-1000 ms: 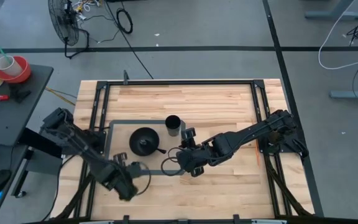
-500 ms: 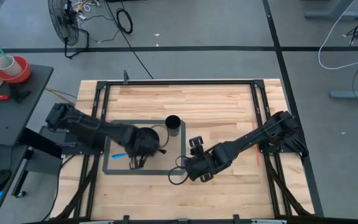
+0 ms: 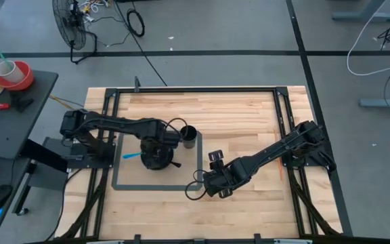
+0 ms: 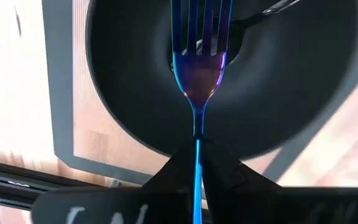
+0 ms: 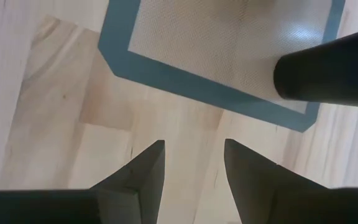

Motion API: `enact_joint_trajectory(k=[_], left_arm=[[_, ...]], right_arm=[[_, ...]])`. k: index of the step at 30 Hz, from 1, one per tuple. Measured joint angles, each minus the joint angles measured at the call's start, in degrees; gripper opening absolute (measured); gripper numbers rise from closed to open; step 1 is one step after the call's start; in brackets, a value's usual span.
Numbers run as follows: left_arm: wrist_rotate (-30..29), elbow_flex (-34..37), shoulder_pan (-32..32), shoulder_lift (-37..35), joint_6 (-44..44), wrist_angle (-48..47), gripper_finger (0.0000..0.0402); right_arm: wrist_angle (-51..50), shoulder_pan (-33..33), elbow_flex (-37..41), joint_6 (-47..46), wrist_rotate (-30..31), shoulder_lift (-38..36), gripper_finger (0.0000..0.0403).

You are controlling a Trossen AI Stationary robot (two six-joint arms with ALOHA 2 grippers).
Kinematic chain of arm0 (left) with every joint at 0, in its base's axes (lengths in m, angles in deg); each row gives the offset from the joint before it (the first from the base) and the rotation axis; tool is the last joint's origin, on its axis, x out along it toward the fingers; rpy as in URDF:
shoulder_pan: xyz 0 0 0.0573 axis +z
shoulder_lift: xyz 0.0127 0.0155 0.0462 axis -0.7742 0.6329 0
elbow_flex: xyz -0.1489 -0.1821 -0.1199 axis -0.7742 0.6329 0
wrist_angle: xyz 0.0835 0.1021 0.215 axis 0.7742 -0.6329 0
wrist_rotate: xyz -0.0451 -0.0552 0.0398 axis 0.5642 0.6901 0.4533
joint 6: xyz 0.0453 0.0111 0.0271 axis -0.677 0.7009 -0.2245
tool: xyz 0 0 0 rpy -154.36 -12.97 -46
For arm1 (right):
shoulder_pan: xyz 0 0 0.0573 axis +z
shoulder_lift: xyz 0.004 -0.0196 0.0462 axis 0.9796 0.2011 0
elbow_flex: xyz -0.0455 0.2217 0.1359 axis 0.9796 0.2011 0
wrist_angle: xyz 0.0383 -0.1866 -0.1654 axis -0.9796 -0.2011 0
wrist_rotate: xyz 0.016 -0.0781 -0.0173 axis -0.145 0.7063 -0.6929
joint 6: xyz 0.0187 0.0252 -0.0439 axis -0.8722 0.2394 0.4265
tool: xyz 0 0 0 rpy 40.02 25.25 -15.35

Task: Pick & Place Utensil
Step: Put the purple fork into the black bowl

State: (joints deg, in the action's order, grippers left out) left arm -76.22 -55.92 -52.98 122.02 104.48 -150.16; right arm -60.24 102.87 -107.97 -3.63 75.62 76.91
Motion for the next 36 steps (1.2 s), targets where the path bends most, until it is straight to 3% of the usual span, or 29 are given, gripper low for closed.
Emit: enact_joint_trajectory(k=[9, 16, 23, 36], left_arm=[[-1.56, 0.0, -0.4, 4.49, -2.39, -0.12, 0.0017], [-2.55, 0.47, -0.48, 4.47, -3.39, 0.73, 0.0018], [-1.54, 6.34, -0.49, 4.49, -2.19, 4.06, 0.0016], [-1.71, 6.4, -0.43, 4.46, -2.85, 8.91, 0.0019]], right_arm=[[1.18, 0.0, 0.04, -0.26, -0.48, 0.0, 0.0169], [1.42, 0.0, 0.04, -0.72, -0.54, 0.0, 0.0169], [1.74, 0.0, 0.04, -0.97, -0.48, 0.0, 0.0169], [4.66, -0.15, 0.04, 0.45, -0.49, 0.0, 0.0169]])
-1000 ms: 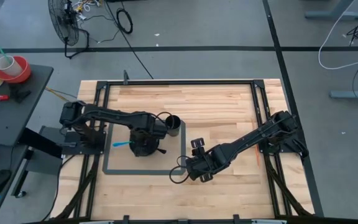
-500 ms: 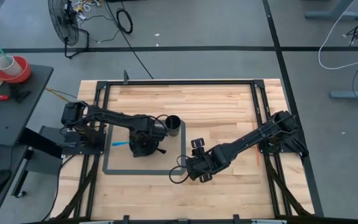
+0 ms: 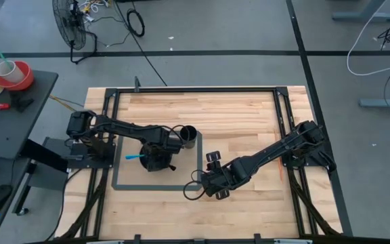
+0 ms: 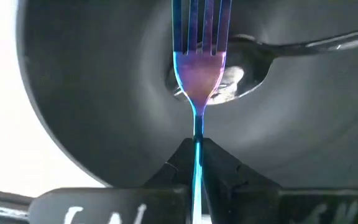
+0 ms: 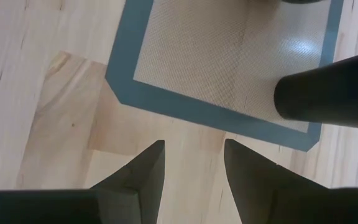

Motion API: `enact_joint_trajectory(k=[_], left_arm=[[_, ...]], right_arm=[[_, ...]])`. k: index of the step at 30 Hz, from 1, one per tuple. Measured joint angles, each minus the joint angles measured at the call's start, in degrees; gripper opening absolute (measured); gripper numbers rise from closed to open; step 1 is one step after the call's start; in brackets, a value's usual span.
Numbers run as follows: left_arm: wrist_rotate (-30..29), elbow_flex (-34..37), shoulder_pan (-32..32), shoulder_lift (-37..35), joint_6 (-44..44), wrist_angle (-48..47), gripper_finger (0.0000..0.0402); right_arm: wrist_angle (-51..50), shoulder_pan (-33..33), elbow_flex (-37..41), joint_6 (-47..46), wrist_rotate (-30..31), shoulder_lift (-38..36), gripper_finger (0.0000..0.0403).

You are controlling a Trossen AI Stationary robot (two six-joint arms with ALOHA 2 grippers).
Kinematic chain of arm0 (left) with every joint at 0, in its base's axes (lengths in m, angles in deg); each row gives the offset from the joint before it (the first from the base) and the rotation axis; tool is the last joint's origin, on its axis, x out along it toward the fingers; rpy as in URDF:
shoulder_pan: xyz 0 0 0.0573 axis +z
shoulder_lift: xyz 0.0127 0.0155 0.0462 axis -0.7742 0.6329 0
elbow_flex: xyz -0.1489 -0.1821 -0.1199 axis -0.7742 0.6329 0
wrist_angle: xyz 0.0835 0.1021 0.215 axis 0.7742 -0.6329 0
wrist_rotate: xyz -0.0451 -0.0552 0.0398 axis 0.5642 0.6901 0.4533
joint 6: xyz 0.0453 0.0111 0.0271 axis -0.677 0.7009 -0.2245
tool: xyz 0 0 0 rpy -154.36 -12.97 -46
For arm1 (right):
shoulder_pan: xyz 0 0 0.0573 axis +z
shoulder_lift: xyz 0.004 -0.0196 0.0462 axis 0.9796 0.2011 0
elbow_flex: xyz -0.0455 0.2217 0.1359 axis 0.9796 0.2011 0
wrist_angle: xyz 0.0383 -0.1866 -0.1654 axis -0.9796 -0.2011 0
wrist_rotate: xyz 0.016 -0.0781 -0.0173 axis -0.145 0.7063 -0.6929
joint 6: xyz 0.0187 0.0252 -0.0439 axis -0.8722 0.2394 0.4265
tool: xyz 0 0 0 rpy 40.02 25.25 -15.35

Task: Pick & Place Utensil
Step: Put the purple fork into the black bowl

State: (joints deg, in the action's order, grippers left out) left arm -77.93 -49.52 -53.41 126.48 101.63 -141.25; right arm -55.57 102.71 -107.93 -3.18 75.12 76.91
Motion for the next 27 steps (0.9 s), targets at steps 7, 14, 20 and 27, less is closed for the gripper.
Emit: enact_joint_trajectory(k=[7, 14, 20, 27], left_arm=[[-0.22, -0.02, 0.0, -0.07, -0.48, 1.85, 0.002], [-0.17, -1.22, -0.04, -0.02, -0.94, 3.97, 0.0023], [-0.11, -1.22, 0.11, 0.17, -0.89, 4.79, 0.0021], [-0.18, -1.25, 0.2, 0.17, -0.56, 4.44, 0.0037]], right_arm=[[0.49, 0.0, 0.0, 0.28, 0.02, 0.0, 0.0169], [1.26, -0.17, 0.0, 0.66, 0.04, 0.0, 0.0169], [1.56, -0.24, 0.0, 0.68, 0.02, 0.0, 0.0169], [1.55, -0.24, 0.0, 0.7, -0.01, 0.0, 0.0169]])
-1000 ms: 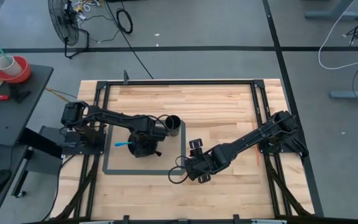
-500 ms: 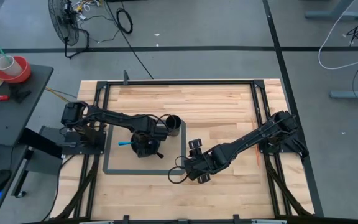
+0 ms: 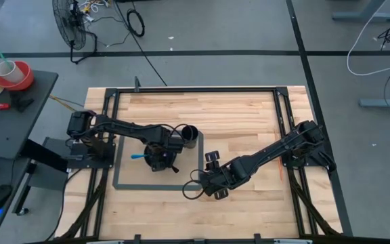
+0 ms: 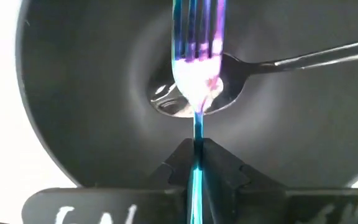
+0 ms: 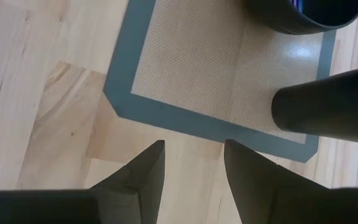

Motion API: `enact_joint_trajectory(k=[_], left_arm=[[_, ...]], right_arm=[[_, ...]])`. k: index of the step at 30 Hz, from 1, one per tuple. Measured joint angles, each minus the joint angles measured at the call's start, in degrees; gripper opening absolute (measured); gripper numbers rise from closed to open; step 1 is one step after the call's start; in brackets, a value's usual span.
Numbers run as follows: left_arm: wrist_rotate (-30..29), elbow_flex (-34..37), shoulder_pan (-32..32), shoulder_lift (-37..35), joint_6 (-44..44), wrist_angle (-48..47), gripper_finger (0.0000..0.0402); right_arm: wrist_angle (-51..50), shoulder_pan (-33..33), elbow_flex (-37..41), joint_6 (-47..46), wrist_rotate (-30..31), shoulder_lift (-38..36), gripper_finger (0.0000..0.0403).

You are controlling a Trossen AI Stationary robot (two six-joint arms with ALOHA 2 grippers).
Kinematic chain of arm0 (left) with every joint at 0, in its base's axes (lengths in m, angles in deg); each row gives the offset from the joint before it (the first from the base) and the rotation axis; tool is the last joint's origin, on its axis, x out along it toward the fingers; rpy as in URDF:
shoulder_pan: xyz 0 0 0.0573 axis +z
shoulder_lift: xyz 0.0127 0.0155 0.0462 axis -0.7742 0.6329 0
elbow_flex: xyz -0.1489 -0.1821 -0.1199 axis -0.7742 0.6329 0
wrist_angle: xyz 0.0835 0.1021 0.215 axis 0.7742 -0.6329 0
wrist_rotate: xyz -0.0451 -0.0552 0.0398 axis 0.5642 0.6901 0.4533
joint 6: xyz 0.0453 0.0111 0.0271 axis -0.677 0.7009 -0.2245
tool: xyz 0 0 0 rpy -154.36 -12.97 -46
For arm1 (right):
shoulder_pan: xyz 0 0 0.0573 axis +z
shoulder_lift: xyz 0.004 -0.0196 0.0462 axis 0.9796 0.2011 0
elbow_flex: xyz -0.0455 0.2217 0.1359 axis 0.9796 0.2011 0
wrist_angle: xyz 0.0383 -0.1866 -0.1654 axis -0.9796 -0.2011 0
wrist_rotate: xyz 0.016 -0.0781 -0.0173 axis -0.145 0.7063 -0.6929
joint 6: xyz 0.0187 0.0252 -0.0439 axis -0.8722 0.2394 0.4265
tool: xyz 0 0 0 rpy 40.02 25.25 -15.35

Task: Pick & Place Utensil
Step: Put the purple fork into the black bowl, then put the orange straw into the black cup

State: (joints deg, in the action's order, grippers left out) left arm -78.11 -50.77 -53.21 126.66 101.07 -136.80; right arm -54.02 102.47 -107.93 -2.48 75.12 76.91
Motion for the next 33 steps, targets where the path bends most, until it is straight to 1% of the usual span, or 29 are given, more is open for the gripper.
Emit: enact_joint_trajectory(k=[5, 11, 15, 19, 22, 25, 28, 31, 33], left_arm=[[-0.59, 0.04, 0.02, 0.11, 0.11, 0.11, 0.0056], [-1.64, -0.03, 0.02, -0.46, 0.13, -0.41, 0.0087], [-1.64, -2.59, -0.02, -1.24, 0.1, -2.89, 0.0112], [-2.23, -5.5, -0.79, -2.38, -0.59, -5.41, 0.0137], [-4.06, -5.72, -1.7, -5.33, -1.35, -6.94, 0.0152], [-8.25, -3.68, -3.17, -11.23, 0.54, -5.62, 0.0159], [-12.58, 0.05, -5.02, -18.84, 2.95, 1.58, 0.016], [-15.67, 5.16, -7.12, -26.05, 3.13, 12.92, 0.016], [-16.61, 8.8, -8.24, -29.7, 2.42, 21.48, 0.016]], right_arm=[[0.0, 0.0, 0.0, 0.02, 0.0, 0.0, 0.0169], [-0.02, 0.0, 0.0, -0.01, 0.04, 0.0, 0.0169], [-0.66, -0.1, 0.0, -1.05, 0.02, -0.51, 0.017], [-2.44, -0.11, -0.02, -2.87, 0.2, -2.87, 0.0176], [-6.83, -0.11, -0.02, -6.2, 1.87, -5.03, 0.0182], [-13.42, -0.44, 1.4, -13.48, 5.62, -8.34, 0.0185], [-18.8, -1.88, 6.08, -22.35, 6.43, -12.77, 0.0183], [-20.69, -4.39, 12.54, -29.44, 4.02, -18.52, 0.0178], [-20.98, -7.24, 16.95, -32.86, 0.93, -21.86, 0.0175]])
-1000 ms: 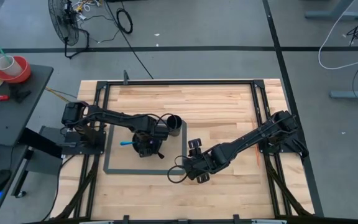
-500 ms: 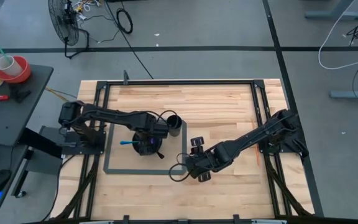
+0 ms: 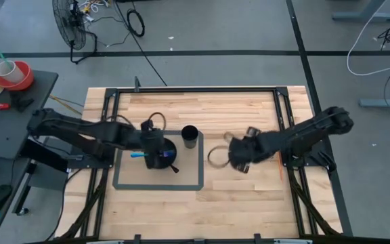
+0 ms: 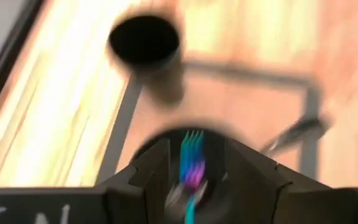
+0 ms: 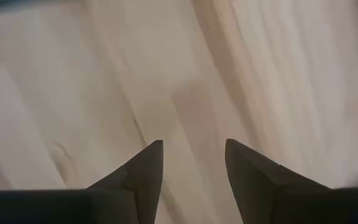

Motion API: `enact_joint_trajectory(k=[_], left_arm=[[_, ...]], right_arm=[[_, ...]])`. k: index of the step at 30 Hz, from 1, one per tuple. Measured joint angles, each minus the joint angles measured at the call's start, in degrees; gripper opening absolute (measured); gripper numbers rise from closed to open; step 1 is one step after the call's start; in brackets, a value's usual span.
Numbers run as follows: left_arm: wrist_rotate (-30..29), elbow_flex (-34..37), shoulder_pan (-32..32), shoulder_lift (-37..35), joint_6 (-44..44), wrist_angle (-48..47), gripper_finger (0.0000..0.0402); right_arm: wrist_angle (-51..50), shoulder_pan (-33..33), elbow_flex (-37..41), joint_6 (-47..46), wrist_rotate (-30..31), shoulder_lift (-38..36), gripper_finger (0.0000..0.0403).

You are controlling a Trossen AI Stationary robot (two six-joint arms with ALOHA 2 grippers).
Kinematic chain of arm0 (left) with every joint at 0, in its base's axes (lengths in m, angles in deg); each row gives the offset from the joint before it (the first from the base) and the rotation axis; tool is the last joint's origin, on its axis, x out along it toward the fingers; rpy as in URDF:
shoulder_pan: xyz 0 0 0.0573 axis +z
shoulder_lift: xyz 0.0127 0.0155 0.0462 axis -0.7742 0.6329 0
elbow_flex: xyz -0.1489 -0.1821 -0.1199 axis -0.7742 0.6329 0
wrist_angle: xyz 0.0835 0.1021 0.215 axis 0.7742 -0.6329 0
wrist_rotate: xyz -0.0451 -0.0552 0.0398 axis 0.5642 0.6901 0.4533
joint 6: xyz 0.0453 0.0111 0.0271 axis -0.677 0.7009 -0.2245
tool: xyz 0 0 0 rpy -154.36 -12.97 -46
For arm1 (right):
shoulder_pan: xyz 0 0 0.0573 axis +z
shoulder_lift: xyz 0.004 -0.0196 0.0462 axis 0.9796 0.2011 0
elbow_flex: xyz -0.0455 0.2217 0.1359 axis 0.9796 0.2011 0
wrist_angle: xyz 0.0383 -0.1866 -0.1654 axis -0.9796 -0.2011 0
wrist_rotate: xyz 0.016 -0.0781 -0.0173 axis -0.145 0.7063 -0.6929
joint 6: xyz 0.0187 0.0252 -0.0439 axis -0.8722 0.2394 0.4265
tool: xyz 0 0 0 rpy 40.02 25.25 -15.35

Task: Pick & Place Utensil
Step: Put the orange straw into the black cup

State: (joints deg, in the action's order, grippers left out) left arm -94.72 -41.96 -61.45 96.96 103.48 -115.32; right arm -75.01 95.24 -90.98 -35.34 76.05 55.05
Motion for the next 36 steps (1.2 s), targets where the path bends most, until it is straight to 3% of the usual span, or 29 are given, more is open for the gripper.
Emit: enact_joint_trajectory(k=[6, 9, 15, 22, 30, 36], left_arm=[[-0.48, 9.84, -2.93, -5.3, -3.64, 20.62, 0.0161], [-0.51, 13.02, -3.86, -5.21, -4.71, 26.46, 0.0161], [-0.53, 16.84, -4.97, -4.7, -2.47, 28.55, 0.0161], [-0.56, 19.04, -6.61, -4.7, 0.7, 29.16, 0.0161], [-0.61, 19.0, -6.6, -4.7, 0.48, 29.84, 0.0161], [-0.61, 18.98, -6.88, -4.7, 0.79, 29.8, 0.0161]], right_arm=[[-3.87, -15.66, 10.1, -13.83, -13.12, -4.18, 0.0173], [-4.05, -23.49, 12.92, -8.88, -15.18, -3.82, 0.0173], [-3.84, -35.09, 15.21, 3.54, -15.57, -1.14, 0.0173], [-6.54, -41.24, 15.21, 14.42, -17.31, 5.85, 0.0173], [-9.68, -42.32, 15.23, 24.29, -15.71, 16.76, 0.0173], [-9.9, -43.8, 15.77, 28.49, -14.44, 20.57, 0.0173]])
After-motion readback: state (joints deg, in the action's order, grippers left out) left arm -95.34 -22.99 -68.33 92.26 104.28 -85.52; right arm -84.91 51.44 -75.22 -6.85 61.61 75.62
